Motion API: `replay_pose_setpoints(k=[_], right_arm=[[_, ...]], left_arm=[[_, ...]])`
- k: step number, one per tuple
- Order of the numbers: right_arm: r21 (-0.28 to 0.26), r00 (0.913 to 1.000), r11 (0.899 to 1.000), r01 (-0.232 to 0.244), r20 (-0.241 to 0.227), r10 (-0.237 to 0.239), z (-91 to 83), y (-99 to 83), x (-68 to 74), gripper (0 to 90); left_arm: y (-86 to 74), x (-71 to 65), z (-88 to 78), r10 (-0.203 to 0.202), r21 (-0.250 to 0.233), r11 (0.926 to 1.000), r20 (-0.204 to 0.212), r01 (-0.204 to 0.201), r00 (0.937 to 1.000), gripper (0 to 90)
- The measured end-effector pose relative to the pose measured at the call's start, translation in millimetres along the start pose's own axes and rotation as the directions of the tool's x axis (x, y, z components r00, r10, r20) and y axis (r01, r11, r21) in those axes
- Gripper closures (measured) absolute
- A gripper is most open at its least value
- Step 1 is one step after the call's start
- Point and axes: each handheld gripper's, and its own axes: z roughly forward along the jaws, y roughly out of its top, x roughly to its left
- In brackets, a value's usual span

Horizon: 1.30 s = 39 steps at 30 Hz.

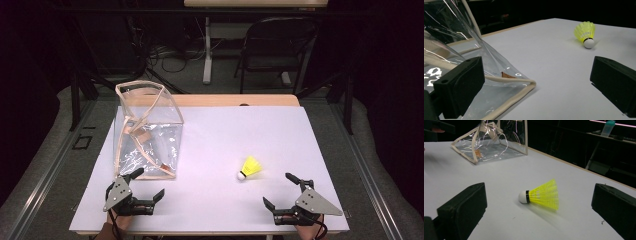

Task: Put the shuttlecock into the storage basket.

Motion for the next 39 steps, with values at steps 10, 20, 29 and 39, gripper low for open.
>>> replay_pose_setpoints(k=[10,20,29,39], right_arm=[[0.013,0.9999,1.0,-0.005,-0.016,0.006,2.4,-2.1,-1.4,0.0],[0.016,0.9996,1.0,-0.01,-0.025,0.01,4.1,-1.6,-0.4,0.0],[0.03,0.9994,0.999,-0.012,-0.031,0.012,5.2,-2.3,-0.2,0.0],[0.03,0.9996,1.0,-0.004,-0.028,0.005,4.9,-2.3,0.3,0.0]], left_arm=[[2.2,-1.3,3.9,-0.001,0.015,0.9999,0.014,0.0,0.9999,0.0],[6.8,-0.5,4.7,-0.009,0.035,0.9994,0.03,0.008,0.9995,0.0],[12.6,-1.9,13.5,0.006,0.027,0.9996,0.026,-0.006,0.9997,0.0],[17.9,-10.1,30.1,0.022,0.046,0.9986,0.11,-0.027,0.9936,0.0]])
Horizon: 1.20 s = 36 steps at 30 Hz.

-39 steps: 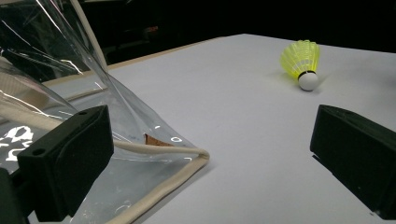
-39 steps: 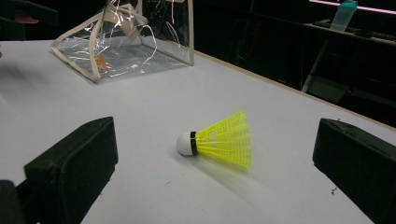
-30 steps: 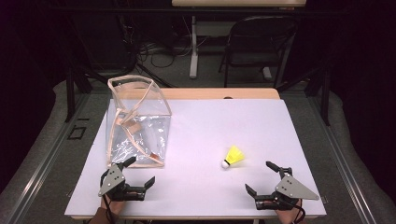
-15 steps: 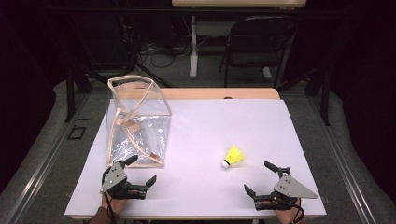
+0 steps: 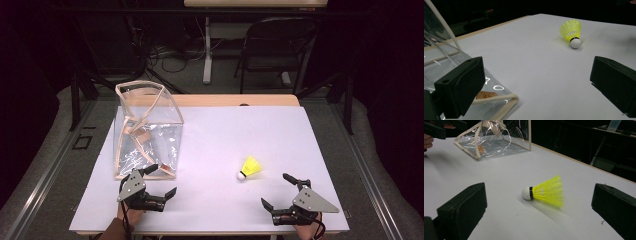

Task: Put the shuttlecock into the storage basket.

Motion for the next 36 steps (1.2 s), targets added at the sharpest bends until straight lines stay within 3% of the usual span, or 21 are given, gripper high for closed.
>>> replay_pose_setpoints(k=[16,20,25,36], right_arm=[[0.011,1.0,1.0,-0.004,0.002,0.004,0.7,-1.2,-0.5,0.0],[0.015,1.0,1.0,-0.003,0.0,0.003,0.9,-1.0,-0.4,0.0],[0.022,1.0,1.0,-0.003,-0.001,0.003,1.5,-1.2,0.1,0.0],[0.025,1.0,1.0,-0.003,0.003,0.003,1.3,-1.4,-0.4,0.0]], left_arm=[[14.0,-6.7,19.4,0.02,0.007,0.9998,0.041,-0.02,0.999,0.0],[20.1,-9.2,25.4,0.018,0.022,0.9996,0.024,-0.018,0.9996,0.0],[25.2,-12.2,32.4,0.028,0.056,0.998,0.037,-0.03,0.9989,0.0],[35.9,-16.9,47.8,0.048,0.06,0.9969,0.058,-0.051,0.9972,0.0]])
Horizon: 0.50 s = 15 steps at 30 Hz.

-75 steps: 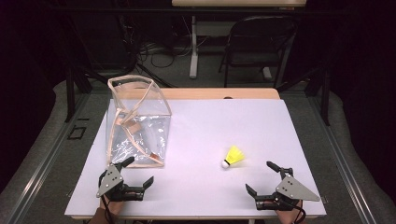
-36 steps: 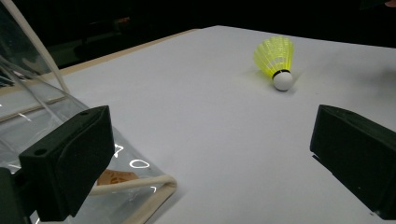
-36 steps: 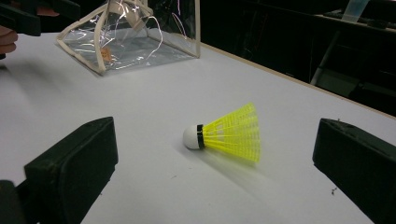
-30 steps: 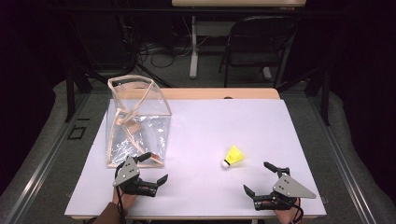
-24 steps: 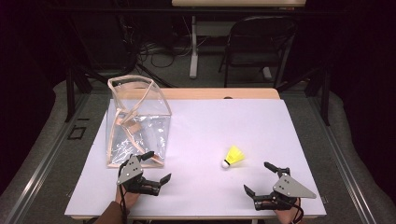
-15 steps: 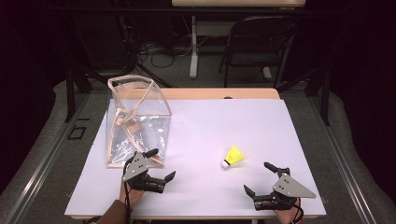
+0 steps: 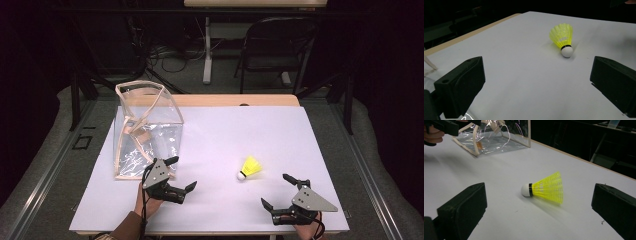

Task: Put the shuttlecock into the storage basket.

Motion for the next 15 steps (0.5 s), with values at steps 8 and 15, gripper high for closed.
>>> replay_pose_setpoints(k=[8,15], right_arm=[[0.003,1.0,1.0,0.0,-0.001,0.0,0.2,-0.1,0.0,0.0],[0.006,1.0,1.0,0.0,-0.002,0.0,0.2,-0.2,-0.2,0.0]], left_arm=[[3.9,-2.9,10.5,0.012,-0.002,0.9999,0.038,-0.012,0.9992,0.0],[7.9,-4.5,17.5,0.012,0.014,0.9998,0.031,-0.013,0.9994,0.0]])
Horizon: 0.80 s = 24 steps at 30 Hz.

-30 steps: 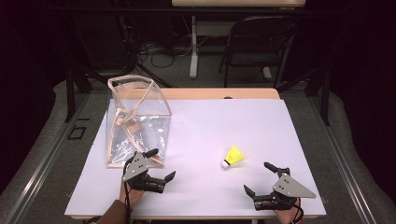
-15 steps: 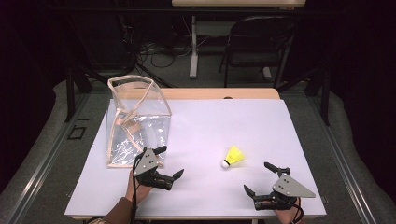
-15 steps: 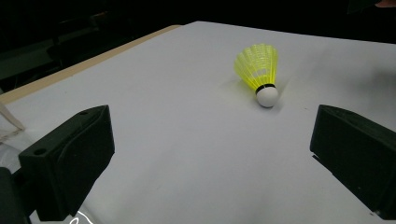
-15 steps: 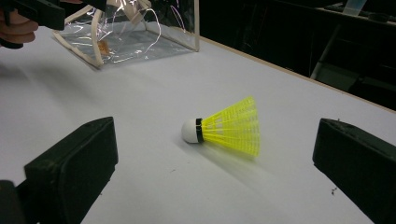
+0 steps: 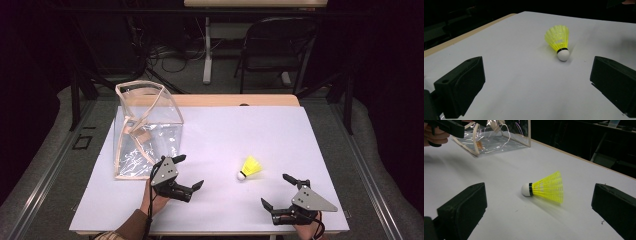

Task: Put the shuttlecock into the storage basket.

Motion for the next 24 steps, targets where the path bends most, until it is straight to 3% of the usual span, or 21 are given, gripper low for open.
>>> replay_pose_setpoints(k=[13,24], right_arm=[[0.005,1.0,1.0,-0.005,0.0,0.005,0.7,-0.4,-0.1,0.0],[0.015,1.0,1.0,-0.008,-0.001,0.008,1.5,-1.1,-0.6,0.0]], left_arm=[[10.7,-4.3,18.2,-0.003,0.028,0.9996,0.017,0.003,0.9999,0.0],[24.1,-10.7,42.7,-0.006,0.082,0.9966,0.05,0.002,0.9987,0.0]])
